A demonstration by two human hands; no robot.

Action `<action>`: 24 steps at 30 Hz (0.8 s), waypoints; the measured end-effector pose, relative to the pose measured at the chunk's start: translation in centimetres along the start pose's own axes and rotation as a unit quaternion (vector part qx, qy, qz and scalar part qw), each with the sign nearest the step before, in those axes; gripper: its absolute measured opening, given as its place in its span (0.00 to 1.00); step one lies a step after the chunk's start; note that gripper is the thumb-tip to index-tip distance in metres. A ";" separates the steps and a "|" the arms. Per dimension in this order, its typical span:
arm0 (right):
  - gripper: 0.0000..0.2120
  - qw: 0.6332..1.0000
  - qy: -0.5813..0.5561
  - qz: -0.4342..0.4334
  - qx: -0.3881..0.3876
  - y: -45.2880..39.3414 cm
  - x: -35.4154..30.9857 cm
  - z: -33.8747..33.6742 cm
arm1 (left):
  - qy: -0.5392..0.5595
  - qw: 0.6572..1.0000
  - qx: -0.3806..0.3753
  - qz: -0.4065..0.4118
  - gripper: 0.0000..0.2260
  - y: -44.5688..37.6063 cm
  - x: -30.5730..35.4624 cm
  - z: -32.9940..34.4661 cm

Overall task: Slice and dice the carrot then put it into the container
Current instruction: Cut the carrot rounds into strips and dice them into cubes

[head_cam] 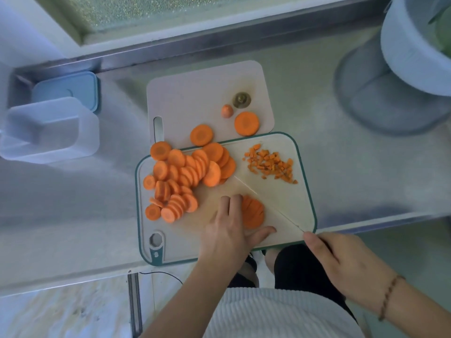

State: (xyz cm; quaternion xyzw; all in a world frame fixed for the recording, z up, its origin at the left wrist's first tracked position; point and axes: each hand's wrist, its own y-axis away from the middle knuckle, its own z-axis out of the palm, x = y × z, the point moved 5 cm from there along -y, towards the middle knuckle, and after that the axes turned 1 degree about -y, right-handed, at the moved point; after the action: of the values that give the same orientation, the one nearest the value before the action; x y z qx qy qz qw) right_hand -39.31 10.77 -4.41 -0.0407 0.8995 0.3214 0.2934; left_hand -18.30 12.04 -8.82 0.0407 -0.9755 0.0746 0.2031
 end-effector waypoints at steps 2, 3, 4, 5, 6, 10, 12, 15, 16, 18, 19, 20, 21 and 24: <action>0.35 1.000 0.013 -0.010 -0.001 0.6 0.5 -0.2 | 0.014 0.996 0.005 0.087 0.26 0.1 -0.1 -0.2; 0.37 1.000 0.023 -0.014 -0.005 0.7 0.7 -0.1 | 0.029 0.990 0.006 0.140 0.22 0.2 -0.1 -0.2; 0.39 0.999 0.032 -0.017 -0.011 0.9 0.8 0.1 | 0.046 0.981 0.006 0.189 0.18 0.3 -0.1 -0.1; 0.39 0.999 0.039 -0.016 -0.018 1.0 0.9 0.4 | 0.062 0.972 0.005 0.225 0.13 0.4 -0.2 0.1; 0.39 0.998 0.047 -0.014 -0.026 1.2 0.9 0.7 | 0.076 0.966 0.004 0.245 0.11 0.5 -0.3 0.2; 0.38 0.997 0.061 0.011 -0.043 1.8 1.1 1.0 | 0.109 0.963 0.018 0.244 0.09 0.6 -0.5 0.8; 0.36 0.996 0.072 0.027 -0.055 2.1 0.7 0.9 | 0.118 0.965 0.031 0.234 0.08 0.7 -0.4 0.9; 0.33 0.991 0.089 0.054 -0.081 1.8 0.1 0.8 | 0.139 0.964 0.034 0.224 0.07 0.6 -0.1 1.0; 0.33 0.991 0.082 0.054 -0.087 1.3 -0.2 0.9 | 0.141 0.964 0.032 0.223 0.06 0.5 -0.1 0.9; 0.33 0.994 0.061 0.036 -0.078 0.0 -0.7 1.3 | 0.140 0.964 0.025 0.223 0.05 0.4 -0.1 1.0; 0.33 0.995 0.061 0.027 -0.072 -0.7 -1.0 1.5 | 0.138 0.965 0.020 0.223 0.05 0.4 -0.2 1.0; 0.32 0.996 0.061 0.023 -0.067 -1.1 -1.3 1.6 | 0.135 0.965 0.018 0.223 0.05 0.4 -0.2 1.0; 0.30 0.996 0.058 0.019 -0.063 -1.4 -1.6 1.6 | 0.134 0.966 0.016 0.221 0.05 0.5 -0.3 1.0; 0.28 0.999 0.035 0.007 -0.039 -0.5 -1.3 1.0 | 0.138 0.966 0.016 0.218 0.04 0.7 -0.5 1.0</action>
State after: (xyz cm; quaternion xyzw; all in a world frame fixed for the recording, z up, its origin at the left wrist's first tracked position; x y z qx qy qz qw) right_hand -37.57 10.85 -4.57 -0.0567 0.8962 0.3566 0.2579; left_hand -18.29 12.55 -10.02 -0.1809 -0.9218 0.1378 0.3141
